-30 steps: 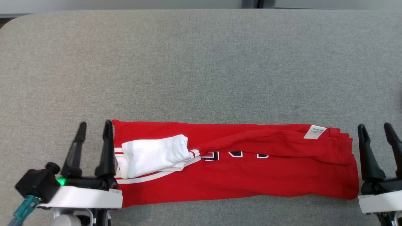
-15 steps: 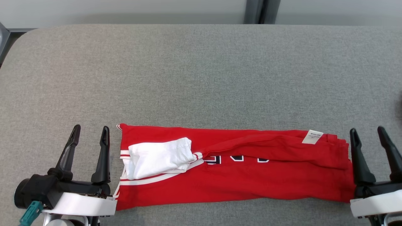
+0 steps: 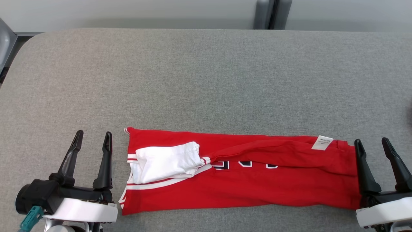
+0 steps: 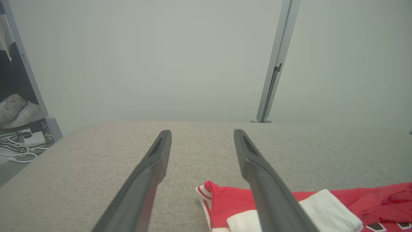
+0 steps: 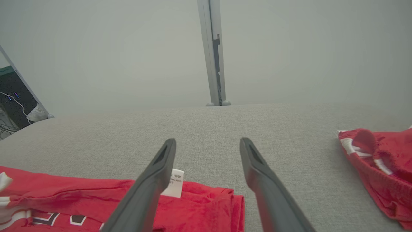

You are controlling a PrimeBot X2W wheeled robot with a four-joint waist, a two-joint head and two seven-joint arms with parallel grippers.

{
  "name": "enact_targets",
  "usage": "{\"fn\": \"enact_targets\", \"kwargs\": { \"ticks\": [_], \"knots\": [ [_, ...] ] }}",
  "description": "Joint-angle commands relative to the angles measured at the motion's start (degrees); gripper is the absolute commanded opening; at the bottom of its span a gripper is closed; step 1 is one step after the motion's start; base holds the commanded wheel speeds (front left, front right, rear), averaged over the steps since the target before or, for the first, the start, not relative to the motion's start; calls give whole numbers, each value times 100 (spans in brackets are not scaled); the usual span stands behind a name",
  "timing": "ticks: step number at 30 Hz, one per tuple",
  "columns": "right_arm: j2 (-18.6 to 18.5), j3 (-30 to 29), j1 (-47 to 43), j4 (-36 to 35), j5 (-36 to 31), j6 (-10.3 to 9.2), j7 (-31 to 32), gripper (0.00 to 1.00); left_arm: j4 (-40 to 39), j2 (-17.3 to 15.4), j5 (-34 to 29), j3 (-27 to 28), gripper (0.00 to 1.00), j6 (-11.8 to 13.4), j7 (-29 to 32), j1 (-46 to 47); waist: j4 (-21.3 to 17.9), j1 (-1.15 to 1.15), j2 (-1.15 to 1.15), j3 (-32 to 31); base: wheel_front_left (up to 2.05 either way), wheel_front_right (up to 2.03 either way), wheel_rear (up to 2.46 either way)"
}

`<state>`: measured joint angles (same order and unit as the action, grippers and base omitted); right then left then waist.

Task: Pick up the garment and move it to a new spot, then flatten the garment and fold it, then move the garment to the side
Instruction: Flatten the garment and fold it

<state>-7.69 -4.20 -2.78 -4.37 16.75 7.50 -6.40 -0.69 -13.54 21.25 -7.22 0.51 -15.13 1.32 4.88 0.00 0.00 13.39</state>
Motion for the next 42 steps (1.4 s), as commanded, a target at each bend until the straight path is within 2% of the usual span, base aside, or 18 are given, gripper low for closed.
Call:
{"fn": "enact_targets", "kwargs": {
  "ticks": [1,5,11,22,31,32,33,34,35,42],
  "knots": [
    [-45,14,73,34,41,-1,22,100,20,26,-35,53,100,-34,-3,58,17,0,0,17,0,0,0],
    [-146,-46,226,119,121,-1,32,100,40,97,-68,102,100,-71,-3,149,63,0,0,76,0,0,0],
    [-340,-300,506,670,260,-1,40,100,66,231,-155,113,100,-173,-3,316,183,0,0,241,0,0,0],
    [-279,251,456,1952,736,-1,-74,100,226,427,-285,178,100,-309,-3,430,270,0,0,353,0,0,0],
    [-62,757,300,2564,1120,-1,-55,100,272,481,-356,241,100,-369,-3,492,263,0,0,390,0,0,0],
    [-37,819,302,2643,1170,-1,-45,94,274,490,-359,253,100,-382,-3,497,263,0,0,395,0,0,0],
    [-22,882,316,2712,1217,0,-48,48,276,498,-363,264,100,-394,-3,506,265,0,0,402,0,0,0],
    [-10,940,337,2766,1272,0,-40,35,280,510,-370,274,100,-392,-3,514,265,0,0,407,0,0,0],
    [-18,1009,356,2806,1322,1,-33,0,282,519,-376,288,100,-402,-3,520,263,0,0,410,0,0,0],
    [-426,855,520,2941,1546,-31,-330,0,271,561,-425,410,100,-444,-3,492,204,0,0,399,0,0,0]
  ]
}}
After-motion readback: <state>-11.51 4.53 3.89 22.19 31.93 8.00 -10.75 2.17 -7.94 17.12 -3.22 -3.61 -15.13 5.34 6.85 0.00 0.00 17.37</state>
